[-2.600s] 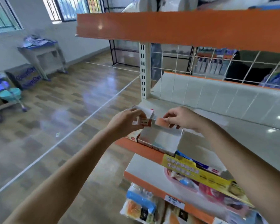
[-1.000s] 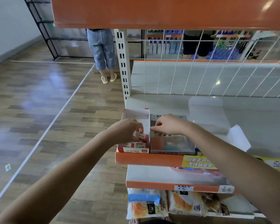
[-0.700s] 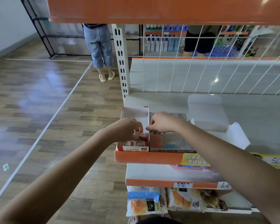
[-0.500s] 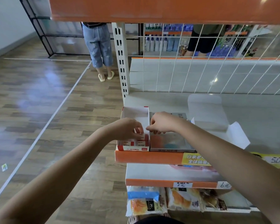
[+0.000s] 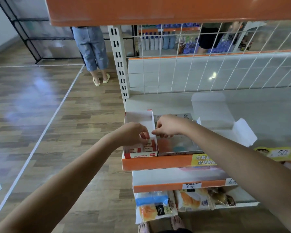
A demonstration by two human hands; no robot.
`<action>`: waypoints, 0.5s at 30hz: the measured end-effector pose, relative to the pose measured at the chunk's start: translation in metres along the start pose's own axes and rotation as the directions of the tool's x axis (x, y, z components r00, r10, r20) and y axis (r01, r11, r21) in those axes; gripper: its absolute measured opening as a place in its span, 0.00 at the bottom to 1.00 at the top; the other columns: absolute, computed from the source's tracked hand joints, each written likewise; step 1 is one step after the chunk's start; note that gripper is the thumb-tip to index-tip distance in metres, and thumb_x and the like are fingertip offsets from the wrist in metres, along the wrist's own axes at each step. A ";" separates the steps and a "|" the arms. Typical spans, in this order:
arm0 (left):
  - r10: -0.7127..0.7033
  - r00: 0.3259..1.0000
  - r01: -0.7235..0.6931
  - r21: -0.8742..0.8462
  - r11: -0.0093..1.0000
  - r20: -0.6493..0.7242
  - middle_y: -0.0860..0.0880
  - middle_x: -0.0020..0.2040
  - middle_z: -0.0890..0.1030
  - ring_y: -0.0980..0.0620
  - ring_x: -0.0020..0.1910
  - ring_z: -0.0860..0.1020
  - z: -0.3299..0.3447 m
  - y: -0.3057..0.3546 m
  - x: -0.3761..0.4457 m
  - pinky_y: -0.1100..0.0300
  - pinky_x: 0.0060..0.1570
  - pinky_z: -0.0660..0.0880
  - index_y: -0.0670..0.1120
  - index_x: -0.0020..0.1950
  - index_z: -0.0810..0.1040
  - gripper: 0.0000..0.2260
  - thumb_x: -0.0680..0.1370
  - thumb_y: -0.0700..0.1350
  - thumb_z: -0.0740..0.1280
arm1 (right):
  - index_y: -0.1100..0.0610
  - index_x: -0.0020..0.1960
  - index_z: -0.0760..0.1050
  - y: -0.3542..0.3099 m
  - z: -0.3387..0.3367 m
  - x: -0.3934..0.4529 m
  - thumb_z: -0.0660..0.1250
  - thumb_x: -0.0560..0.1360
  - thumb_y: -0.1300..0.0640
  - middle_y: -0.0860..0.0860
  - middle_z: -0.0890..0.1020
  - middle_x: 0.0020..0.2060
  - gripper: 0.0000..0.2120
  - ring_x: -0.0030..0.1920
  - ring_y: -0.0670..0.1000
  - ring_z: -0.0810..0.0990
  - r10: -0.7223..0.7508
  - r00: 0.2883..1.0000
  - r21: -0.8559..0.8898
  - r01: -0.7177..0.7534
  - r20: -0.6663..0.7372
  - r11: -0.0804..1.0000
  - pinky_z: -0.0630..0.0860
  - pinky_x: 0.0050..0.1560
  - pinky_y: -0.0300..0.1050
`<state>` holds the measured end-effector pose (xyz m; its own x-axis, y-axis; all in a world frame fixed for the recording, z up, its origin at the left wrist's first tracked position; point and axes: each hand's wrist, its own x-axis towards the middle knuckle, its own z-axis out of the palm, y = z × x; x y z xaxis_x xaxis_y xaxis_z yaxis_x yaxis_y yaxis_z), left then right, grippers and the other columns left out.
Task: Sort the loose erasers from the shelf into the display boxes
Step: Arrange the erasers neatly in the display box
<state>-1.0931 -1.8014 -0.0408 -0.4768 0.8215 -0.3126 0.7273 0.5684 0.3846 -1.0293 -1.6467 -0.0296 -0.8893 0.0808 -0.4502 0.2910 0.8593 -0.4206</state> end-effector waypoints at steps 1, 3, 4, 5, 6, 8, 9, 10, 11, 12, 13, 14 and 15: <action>0.006 1.000 -0.006 0.011 1.000 -0.010 0.51 0.52 0.82 0.59 0.44 0.77 -0.004 0.001 0.000 0.68 0.47 0.74 0.47 0.55 0.80 0.09 0.76 0.45 0.67 | 0.62 0.46 0.80 0.000 -0.001 -0.001 0.62 0.78 0.49 0.55 0.83 0.40 0.16 0.34 0.49 0.78 0.011 1.000 -0.005 -0.011 -0.009 1.000 0.75 0.37 0.39; 0.017 0.996 -0.012 0.060 0.998 -0.084 0.51 0.52 0.82 0.59 0.45 0.77 -0.016 0.003 0.003 0.67 0.48 0.74 0.47 0.56 0.79 0.09 0.77 0.46 0.67 | 0.61 0.46 0.79 0.003 -0.010 -0.005 0.59 0.79 0.46 0.54 0.82 0.38 0.19 0.34 0.50 0.76 0.035 0.998 -0.005 -0.036 -0.056 0.999 0.72 0.35 0.39; 0.024 0.991 -0.011 0.101 0.995 -0.130 0.51 0.52 0.81 0.58 0.45 0.77 -0.024 0.007 0.006 0.66 0.49 0.74 0.48 0.56 0.79 0.09 0.77 0.46 0.66 | 0.61 0.45 0.78 0.005 -0.017 -0.009 0.58 0.79 0.45 0.54 0.80 0.36 0.20 0.33 0.51 0.75 0.046 0.994 -0.010 -0.047 -0.096 0.999 0.71 0.34 0.41; 0.033 0.985 -0.009 0.143 0.990 -0.168 0.51 0.52 0.81 0.57 0.46 0.77 -0.033 0.012 0.010 0.65 0.49 0.74 0.48 0.56 0.78 0.09 0.77 0.47 0.65 | 0.60 0.41 0.77 0.009 -0.026 -0.013 0.57 0.79 0.45 0.54 0.77 0.33 0.21 0.33 0.52 0.74 0.049 0.988 -0.038 -0.055 -0.148 0.998 0.68 0.33 0.43; 0.047 0.979 -0.012 0.178 0.984 -0.197 0.51 0.52 0.81 0.56 0.47 0.77 -0.041 0.019 0.016 0.62 0.50 0.75 0.49 0.57 0.78 0.10 0.78 0.48 0.65 | 0.60 0.38 0.75 0.014 -0.035 -0.019 0.57 0.79 0.45 0.54 0.75 0.31 0.21 0.34 0.53 0.73 0.045 0.978 -0.088 -0.064 -0.205 0.994 0.65 0.32 0.43; 0.092 0.967 -0.038 0.223 0.974 -0.238 0.50 0.55 0.79 0.52 0.51 0.78 -0.050 0.041 0.033 0.57 0.53 0.75 0.49 0.60 0.76 0.12 0.78 0.50 0.64 | 0.62 0.41 0.75 0.028 -0.053 -0.034 0.58 0.79 0.48 0.55 0.77 0.34 0.18 0.39 0.56 0.75 0.029 0.951 -0.186 -0.090 -0.307 0.978 0.67 0.35 0.45; 0.118 0.960 -0.055 0.243 0.968 -0.255 0.49 0.57 0.78 0.49 0.54 0.77 -0.051 0.055 0.043 0.56 0.54 0.74 0.48 0.61 0.75 0.14 0.78 0.50 0.64 | 0.62 0.47 0.77 0.039 -0.060 -0.041 0.60 0.78 0.50 0.57 0.80 0.40 0.16 0.44 0.57 0.77 0.020 0.939 -0.214 -0.099 -0.343 0.972 0.71 0.40 0.46; 0.145 0.953 -0.072 0.266 0.961 -0.265 0.48 0.59 0.77 0.47 0.56 0.76 -0.050 0.071 0.054 0.56 0.55 0.73 0.48 0.63 0.73 0.15 0.78 0.51 0.64 | 0.61 0.52 0.77 0.052 -0.065 -0.050 0.61 0.77 0.51 0.57 0.81 0.47 0.14 0.49 0.57 0.78 0.017 0.928 -0.240 -0.114 -0.373 0.964 0.74 0.47 0.47; 0.171 0.949 -0.090 0.292 0.952 -0.266 0.47 0.61 0.76 0.46 0.59 0.75 -0.048 0.090 0.066 0.55 0.56 0.71 0.48 0.65 0.72 0.16 0.78 0.51 0.63 | 0.59 0.56 0.76 0.067 -0.070 -0.059 0.62 0.77 0.52 0.57 0.80 0.52 0.14 0.54 0.57 0.77 0.018 0.915 -0.266 -0.136 -0.404 0.954 0.73 0.52 0.48; 0.197 0.945 -0.108 0.321 0.941 -0.259 0.46 0.62 0.74 0.44 0.61 0.74 -0.045 0.111 0.077 0.54 0.58 0.71 0.48 0.66 0.71 0.18 0.78 0.51 0.63 | 0.58 0.59 0.74 0.084 -0.075 -0.071 0.62 0.76 0.52 0.56 0.78 0.56 0.15 0.57 0.57 0.75 0.022 0.899 -0.289 -0.164 -0.438 0.943 0.72 0.55 0.48; 0.227 0.942 -0.127 0.361 0.924 -0.249 0.45 0.63 0.73 0.44 0.62 0.72 -0.041 0.134 0.088 0.53 0.59 0.70 0.48 0.67 0.70 0.19 0.78 0.52 0.63 | 0.57 0.61 0.73 0.102 -0.079 -0.084 0.63 0.76 0.52 0.55 0.77 0.58 0.16 0.59 0.57 0.74 0.030 0.880 -0.305 -0.196 -0.474 0.932 0.71 0.57 0.48; 0.260 0.936 -0.146 0.408 0.901 -0.238 0.45 0.64 0.72 0.43 0.63 0.72 -0.036 0.159 0.099 0.52 0.59 0.70 0.48 0.67 0.69 0.19 0.78 0.52 0.62 | 0.56 0.63 0.72 0.122 -0.083 -0.099 0.63 0.76 0.53 0.55 0.76 0.60 0.17 0.61 0.57 0.73 0.044 0.860 -0.316 -0.234 -0.509 0.919 0.71 0.58 0.49; 0.295 0.928 -0.168 0.452 0.876 -0.227 0.45 0.64 0.72 0.43 0.63 0.71 -0.031 0.186 0.111 0.51 0.57 0.70 0.48 0.68 0.69 0.20 0.78 0.53 0.61 | 0.56 0.64 0.71 0.143 -0.087 -0.116 0.63 0.76 0.53 0.55 0.74 0.62 0.18 0.63 0.57 0.72 0.071 0.839 -0.317 -0.281 -0.540 0.906 0.70 0.59 0.49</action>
<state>-1.0264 -1.6036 0.0231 -0.3401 0.9402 0.0207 0.9403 0.3402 -0.0028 -0.9158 -1.4892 0.0313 -0.9156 0.4017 0.0175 0.4017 0.9158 -0.0046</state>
